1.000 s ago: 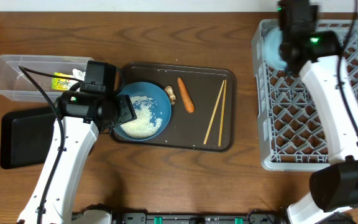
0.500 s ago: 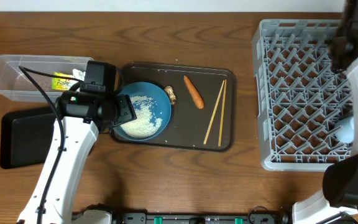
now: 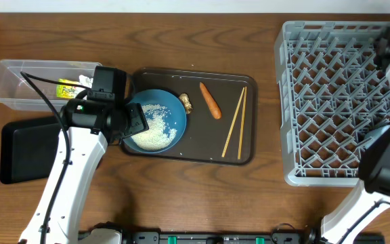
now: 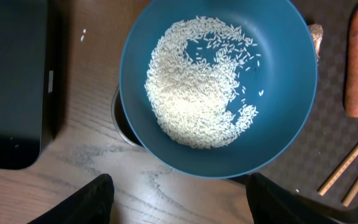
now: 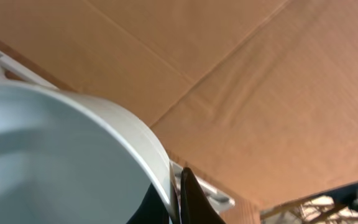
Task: Sort waste into correct bins and load items into the dishwasher rack
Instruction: 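Lift the light blue bowl with the right gripper and carry it into the dish rack, then set the bowl in the rack's back corner and open the right gripper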
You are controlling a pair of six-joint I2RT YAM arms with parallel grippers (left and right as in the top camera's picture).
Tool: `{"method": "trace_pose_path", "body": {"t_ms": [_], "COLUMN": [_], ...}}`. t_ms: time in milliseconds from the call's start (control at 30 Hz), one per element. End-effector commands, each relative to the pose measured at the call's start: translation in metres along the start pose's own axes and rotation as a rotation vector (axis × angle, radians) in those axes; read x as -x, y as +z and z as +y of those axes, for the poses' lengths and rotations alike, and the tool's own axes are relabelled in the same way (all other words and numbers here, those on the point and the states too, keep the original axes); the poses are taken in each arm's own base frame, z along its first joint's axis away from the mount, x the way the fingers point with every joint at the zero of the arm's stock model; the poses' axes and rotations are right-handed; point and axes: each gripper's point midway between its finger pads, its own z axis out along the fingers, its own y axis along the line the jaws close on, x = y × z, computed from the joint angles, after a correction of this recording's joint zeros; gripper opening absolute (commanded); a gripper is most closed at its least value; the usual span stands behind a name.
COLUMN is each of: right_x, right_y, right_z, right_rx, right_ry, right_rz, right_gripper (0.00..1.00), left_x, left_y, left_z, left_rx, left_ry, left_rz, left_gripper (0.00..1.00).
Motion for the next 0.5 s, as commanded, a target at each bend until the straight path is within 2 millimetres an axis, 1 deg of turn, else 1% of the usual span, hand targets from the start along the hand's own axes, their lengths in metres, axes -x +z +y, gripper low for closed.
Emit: {"method": "trace_pose_path", "body": {"t_ms": [0,100,167,200,367,467], "right_x": [-0.005,-0.009,-0.012,-0.014,-0.027,-0.04], "right_y": [0.013,0.019,0.02,0.019,0.012,0.004], "right_z": [0.008,0.029,0.043,0.047,0.081,0.099], "right_rx": [-0.09,-0.095,-0.09,-0.085,-0.013,0.008], "right_ry": [-0.17,-0.23,-0.247,-0.251,-0.299,-0.347], "right_rz": [-0.002,-0.016,-0.023,-0.026,-0.037,-0.035], "right_gripper": [0.01,0.01,0.01,0.01,0.01,0.01], "left_x": [0.004,0.004,0.004,0.004,0.006,0.006], "left_y": [-0.004,-0.004,-0.004,-0.004,-0.004,-0.004], "left_z": [0.002,0.002,0.002,0.001,0.0,0.0], "left_rx": [0.005,0.005,0.005,0.005,0.0,0.001], "left_ry": [0.005,0.005,0.005,0.005,0.005,0.005], "left_rz": [-0.016,-0.016,-0.017,-0.017,-0.026,-0.026], "left_gripper": [0.69,0.69,0.69,0.69,0.69,0.69]}}
